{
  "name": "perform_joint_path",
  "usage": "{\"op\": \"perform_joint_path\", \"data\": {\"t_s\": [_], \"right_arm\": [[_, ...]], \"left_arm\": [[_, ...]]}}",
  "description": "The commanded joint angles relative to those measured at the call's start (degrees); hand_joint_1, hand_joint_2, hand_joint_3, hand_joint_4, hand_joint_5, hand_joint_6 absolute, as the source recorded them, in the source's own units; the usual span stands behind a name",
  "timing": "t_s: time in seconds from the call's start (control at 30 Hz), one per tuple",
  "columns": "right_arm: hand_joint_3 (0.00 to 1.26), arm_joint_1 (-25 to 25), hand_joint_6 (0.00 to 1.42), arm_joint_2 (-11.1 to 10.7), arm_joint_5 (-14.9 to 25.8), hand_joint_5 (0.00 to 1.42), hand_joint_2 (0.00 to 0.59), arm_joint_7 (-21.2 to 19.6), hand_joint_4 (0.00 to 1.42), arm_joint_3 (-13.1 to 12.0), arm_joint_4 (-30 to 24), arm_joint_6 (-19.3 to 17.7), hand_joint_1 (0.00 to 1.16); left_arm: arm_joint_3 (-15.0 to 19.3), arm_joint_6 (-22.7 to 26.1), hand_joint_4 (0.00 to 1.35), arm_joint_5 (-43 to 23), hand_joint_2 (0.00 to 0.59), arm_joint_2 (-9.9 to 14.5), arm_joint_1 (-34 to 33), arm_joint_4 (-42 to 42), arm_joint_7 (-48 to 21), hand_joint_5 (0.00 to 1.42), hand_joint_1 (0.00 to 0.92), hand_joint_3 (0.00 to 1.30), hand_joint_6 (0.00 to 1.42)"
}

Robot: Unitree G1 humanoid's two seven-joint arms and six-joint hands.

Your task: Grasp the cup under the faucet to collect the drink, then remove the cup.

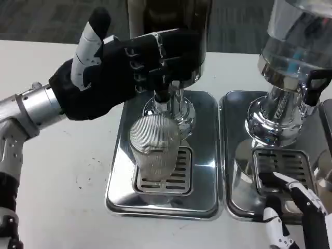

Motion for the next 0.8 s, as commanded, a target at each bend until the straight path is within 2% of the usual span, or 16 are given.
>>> {"op": "perform_joint_path", "data": {"t_s": [0.03,0.3,0.8], "right_arm": [[0.40,0.29,0.16,0.25,0.35,0.30,0.469,-0.83,0.38,-0.10,0.44,-0.74,0.24],[0.40,-0.11,0.16,0.43,1.16,0.30,0.469,-0.52,0.38,-0.10,0.93,-0.85,0.24],[0.40,0.02,0.16,0.04,2.02,0.30,0.469,0.46,0.38,-0.19,0.42,-0.61,0.25]], "left_arm": [[-1.30,-3.68,0.05,2.62,0.089,-0.45,-1.41,2.12,-1.43,0.10,0.000,0.20,0.08],[-1.58,-11.08,0.12,4.36,0.088,-0.64,-2.45,5.91,-3.12,0.14,0.000,0.25,0.07],[-2.65,-23.10,0.14,7.77,0.088,-0.28,-1.03,5.34,-3.58,0.16,0.000,0.28,0.09]]}}
